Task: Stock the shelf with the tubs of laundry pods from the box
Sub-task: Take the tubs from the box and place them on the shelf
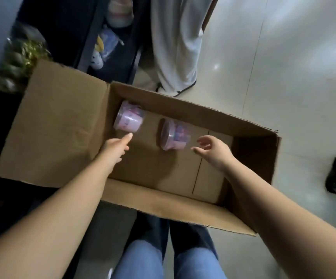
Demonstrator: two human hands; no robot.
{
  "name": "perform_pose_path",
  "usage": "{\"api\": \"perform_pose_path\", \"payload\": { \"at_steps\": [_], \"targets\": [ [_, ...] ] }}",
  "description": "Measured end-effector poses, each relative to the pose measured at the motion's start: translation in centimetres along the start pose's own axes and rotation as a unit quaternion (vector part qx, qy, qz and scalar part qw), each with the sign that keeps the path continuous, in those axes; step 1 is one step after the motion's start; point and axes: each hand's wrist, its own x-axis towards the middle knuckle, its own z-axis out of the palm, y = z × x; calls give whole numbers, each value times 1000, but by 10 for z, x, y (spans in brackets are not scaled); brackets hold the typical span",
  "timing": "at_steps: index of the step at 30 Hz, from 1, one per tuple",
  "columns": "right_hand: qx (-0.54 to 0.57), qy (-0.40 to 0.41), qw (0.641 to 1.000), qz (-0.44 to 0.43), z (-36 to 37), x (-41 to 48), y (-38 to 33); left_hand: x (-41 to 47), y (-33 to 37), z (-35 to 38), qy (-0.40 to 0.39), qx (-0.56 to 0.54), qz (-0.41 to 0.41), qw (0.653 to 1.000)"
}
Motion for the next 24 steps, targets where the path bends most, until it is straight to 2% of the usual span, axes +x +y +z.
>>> {"api": "perform_pose_path", "payload": {
  "at_steps": [5,7,9,12,15,17,18,20,21,24],
  "targets": [
    [-67,-52,996,-37,47,95,7,90,-4,28,24,-116,-65,991],
    [-54,-105,993,-27,61,120,10,116,-2,40,52,-160,-68,983],
    [-89,-149,984,-34,74,139,14,139,0,51,76,-189,-68,977],
    [-220,-116,967,-61,73,157,10,159,-2,64,51,-218,-52,973],
    [-240,-117,962,-52,66,168,6,159,-15,66,68,-284,-39,956],
    [-150,-112,982,-3,65,169,6,153,-25,63,84,-312,-25,946],
    [-67,-122,989,40,65,166,8,148,-29,60,84,-322,-23,943],
    [119,-166,971,121,63,147,10,135,-37,56,89,-335,-33,937],
    [169,-158,964,129,63,134,9,125,-42,54,85,-337,-45,936],
    [250,-104,962,38,60,91,-2,82,-56,34,59,-351,-29,934]
  ]
}}
